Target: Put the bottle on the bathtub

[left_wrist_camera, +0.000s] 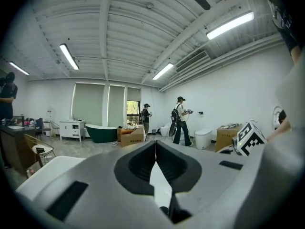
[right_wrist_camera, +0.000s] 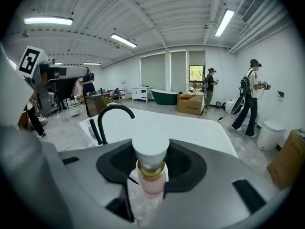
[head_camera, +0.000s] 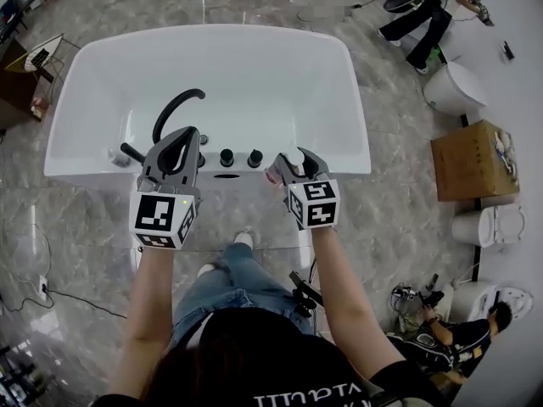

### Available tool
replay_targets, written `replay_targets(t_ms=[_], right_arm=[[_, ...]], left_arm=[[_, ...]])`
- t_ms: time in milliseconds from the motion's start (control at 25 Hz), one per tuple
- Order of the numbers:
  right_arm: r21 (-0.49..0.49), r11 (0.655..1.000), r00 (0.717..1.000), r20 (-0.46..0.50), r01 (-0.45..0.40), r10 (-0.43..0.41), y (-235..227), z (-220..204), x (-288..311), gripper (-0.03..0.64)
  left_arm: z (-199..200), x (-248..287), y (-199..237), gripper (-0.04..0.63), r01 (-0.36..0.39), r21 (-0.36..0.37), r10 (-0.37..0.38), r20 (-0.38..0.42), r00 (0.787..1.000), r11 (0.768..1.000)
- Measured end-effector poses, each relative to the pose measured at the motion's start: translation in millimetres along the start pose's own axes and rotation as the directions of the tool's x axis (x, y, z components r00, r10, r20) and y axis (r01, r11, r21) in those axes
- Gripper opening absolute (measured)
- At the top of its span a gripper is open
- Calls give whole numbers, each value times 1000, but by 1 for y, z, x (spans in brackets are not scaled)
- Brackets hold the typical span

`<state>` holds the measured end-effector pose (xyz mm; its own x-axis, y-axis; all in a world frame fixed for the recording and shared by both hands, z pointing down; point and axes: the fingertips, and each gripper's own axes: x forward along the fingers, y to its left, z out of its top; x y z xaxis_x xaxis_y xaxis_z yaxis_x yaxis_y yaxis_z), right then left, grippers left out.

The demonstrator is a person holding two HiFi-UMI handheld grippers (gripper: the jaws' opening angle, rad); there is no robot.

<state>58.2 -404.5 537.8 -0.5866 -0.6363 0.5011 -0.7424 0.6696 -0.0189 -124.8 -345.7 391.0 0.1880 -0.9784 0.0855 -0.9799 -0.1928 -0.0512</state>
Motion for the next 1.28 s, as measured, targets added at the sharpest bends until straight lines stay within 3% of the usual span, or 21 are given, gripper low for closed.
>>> replay_targets(t_ms=[400, 1280], right_arm=[[-17, 1000, 997, -75, -25, 24, -28, -17, 55, 170], [-32, 999, 992, -126, 10, -14, -32, -29, 92, 173]], left_arm=[[-18, 26, 16, 12, -59, -20, 57, -52, 997, 998], [-31, 55, 20, 12, 39, -23, -41, -87, 995, 999]])
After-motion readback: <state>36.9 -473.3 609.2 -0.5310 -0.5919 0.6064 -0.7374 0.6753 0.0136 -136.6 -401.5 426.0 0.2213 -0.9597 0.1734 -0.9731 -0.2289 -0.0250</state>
